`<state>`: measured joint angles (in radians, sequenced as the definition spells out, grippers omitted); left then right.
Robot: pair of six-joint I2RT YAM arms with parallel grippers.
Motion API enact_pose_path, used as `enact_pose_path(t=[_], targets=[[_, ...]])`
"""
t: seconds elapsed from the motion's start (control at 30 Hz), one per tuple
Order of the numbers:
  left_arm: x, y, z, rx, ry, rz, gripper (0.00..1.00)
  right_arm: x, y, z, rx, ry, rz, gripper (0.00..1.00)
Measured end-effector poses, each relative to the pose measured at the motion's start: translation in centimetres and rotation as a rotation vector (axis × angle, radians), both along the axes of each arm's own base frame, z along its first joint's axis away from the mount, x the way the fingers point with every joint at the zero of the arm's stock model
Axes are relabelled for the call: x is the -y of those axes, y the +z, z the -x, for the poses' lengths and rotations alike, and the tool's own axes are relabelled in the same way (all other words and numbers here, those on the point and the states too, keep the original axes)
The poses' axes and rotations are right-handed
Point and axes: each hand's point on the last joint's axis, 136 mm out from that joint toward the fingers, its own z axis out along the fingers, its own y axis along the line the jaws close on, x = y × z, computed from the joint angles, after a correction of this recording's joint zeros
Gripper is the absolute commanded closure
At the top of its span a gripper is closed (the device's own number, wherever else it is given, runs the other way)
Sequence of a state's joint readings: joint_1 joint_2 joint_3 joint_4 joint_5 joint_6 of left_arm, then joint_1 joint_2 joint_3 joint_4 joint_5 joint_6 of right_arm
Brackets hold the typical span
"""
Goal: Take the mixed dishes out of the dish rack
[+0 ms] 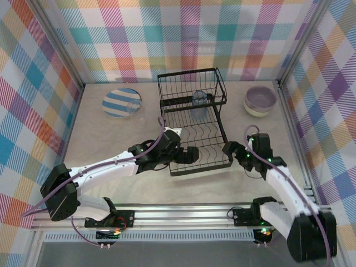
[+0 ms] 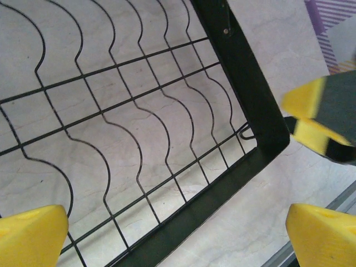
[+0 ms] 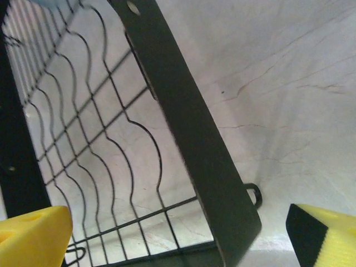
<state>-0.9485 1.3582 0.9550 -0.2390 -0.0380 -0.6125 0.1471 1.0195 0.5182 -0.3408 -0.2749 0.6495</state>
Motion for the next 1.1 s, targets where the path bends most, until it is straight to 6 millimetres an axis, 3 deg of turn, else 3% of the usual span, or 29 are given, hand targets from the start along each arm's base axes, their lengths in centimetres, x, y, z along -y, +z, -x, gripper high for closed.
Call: enact_pose_path(t=[0.07,0.23,0.4,0.7,0.8,0.93,1.1], targets=[[0.2,0.3,-0.1,0.013,-0.006,0.011,0.0,-0.6,-0.5,-0.9,-0.013,0.038,-0.008,0.01],[0.5,1.1,-0.3,0.043,-0.012,0.042,0.0,-2.1,0.8,-3.7,0.073,0.107,-0.053,0.01],[-0.1,1.2,0.0,0.069,-0.009,0.062,0.0,-3.4,0.6,-4.2,0.102,0.15,-0.072,0.01],[-1.8,0.7,0.3,0.095,0.041,0.099,0.0,-8.8,0.5,-0.4,0.144,0.305,-0.113,0.01],[-1.8,0.8,0.2,0.102,0.042,0.107,0.0,-9.5,0.5,1.0,0.14,0.317,-0.128,0.01],[-1.9,0.8,0.2,0.128,0.037,0.124,0.0,-7.9,2.0,0.4,0.161,0.249,-0.122,0.01],[-2.3,0.4,0.5,0.169,0.003,0.098,0.0,-2.1,6.3,-4.8,0.209,0.02,-0.119,0.01]])
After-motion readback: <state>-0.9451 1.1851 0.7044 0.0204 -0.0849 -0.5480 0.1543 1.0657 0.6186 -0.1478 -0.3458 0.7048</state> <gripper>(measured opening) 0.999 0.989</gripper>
